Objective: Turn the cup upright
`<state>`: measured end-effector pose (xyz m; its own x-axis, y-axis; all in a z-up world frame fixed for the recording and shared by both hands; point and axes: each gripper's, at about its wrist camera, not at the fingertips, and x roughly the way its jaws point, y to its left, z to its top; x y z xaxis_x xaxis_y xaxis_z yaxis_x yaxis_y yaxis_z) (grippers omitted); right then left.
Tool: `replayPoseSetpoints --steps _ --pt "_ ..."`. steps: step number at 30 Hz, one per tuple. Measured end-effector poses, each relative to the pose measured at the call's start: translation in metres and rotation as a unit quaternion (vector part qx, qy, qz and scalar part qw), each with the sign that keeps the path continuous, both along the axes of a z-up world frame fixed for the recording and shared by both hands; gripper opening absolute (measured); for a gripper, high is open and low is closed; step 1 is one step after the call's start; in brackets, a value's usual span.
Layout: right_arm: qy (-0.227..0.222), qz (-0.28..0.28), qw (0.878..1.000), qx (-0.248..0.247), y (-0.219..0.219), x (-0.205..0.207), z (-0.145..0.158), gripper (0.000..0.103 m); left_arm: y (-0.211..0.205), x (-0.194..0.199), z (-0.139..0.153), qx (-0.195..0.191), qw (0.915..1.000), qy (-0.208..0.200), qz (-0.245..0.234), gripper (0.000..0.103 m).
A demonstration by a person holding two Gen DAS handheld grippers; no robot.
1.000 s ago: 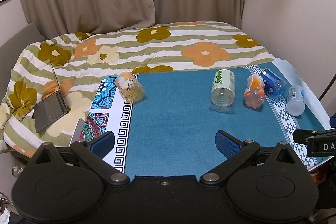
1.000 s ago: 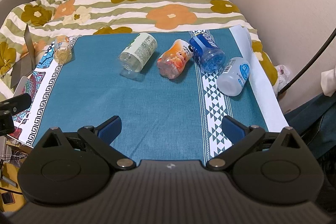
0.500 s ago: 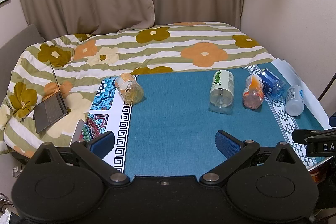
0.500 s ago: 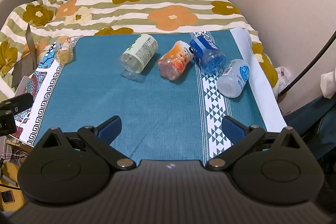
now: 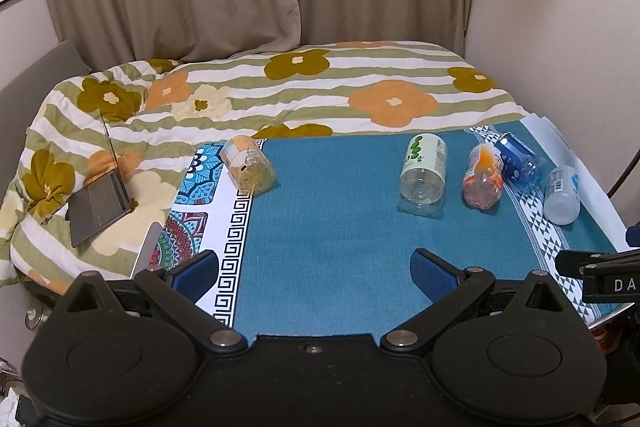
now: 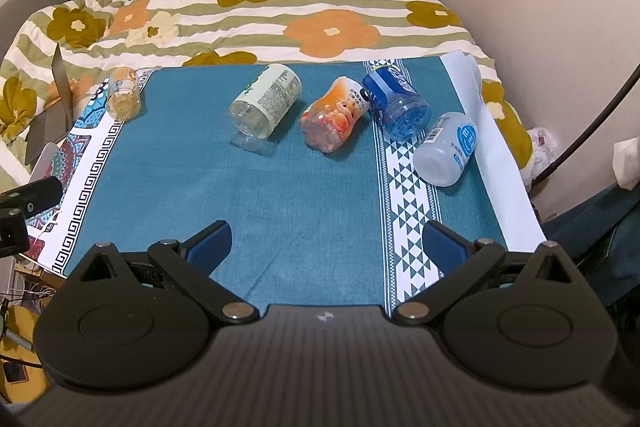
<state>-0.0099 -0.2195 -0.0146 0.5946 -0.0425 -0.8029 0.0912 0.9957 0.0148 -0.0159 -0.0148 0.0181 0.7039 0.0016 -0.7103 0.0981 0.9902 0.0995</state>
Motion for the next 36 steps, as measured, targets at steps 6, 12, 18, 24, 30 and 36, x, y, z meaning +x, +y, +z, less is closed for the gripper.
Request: replayPoseSetpoints --steps 6,12,18,24,30,36 --pt "-0.006 0.036 0.999 0.0 -0.006 0.007 0.005 0.103 -0.007 0.006 0.005 0.002 0.9997 0.011 0.02 0.103" --pt "-0.027 0.102 0.994 -0.02 -0.009 0.028 0.013 0.103 -0.01 0.018 0.018 0.02 0.9981 0.0 0.059 0.103" --pt "-0.037 0.136 0.99 -0.01 -0.006 0.058 0.015 0.103 0.003 0.045 0.026 0.004 0.9968 0.007 0.079 0.103" --pt "-0.046 0.147 0.987 -0.035 0.016 0.094 0.015 0.103 0.027 0.096 0.024 -0.007 0.9959 0.022 0.088 0.103" --pt "-0.045 0.138 0.989 -0.025 0.043 0.133 0.013 0.103 0.064 0.162 0.007 -0.042 0.9932 0.057 0.092 0.102" --pt "-0.018 0.112 0.994 -0.005 0.068 0.177 0.001 0.103 0.096 0.227 -0.019 -0.071 0.9881 0.098 0.095 0.101"
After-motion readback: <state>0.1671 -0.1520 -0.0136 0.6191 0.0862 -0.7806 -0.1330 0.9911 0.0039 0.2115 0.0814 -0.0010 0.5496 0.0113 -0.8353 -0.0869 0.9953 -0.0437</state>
